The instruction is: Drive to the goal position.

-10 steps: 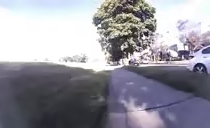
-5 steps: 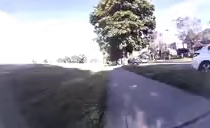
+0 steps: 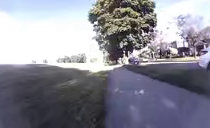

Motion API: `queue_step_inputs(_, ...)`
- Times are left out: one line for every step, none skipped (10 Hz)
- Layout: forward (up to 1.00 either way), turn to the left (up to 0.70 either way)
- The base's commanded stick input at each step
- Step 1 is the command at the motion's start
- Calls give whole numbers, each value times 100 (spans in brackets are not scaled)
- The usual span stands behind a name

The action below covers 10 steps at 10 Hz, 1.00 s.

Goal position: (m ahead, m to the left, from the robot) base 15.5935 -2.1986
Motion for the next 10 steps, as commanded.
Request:
queue_step_inputs(100, 0)
queue_step_inputs(100, 0)
queue_step_inputs(100, 0)
queue_step_inputs(100, 0)
queue_step_inputs(100, 0)
queue_step_inputs(100, 0)
queue_step_inputs(100, -1)
queue_step_inputs(100, -13)
queue_step_inputs(100, -30)
queue_step_inputs(100, -22)
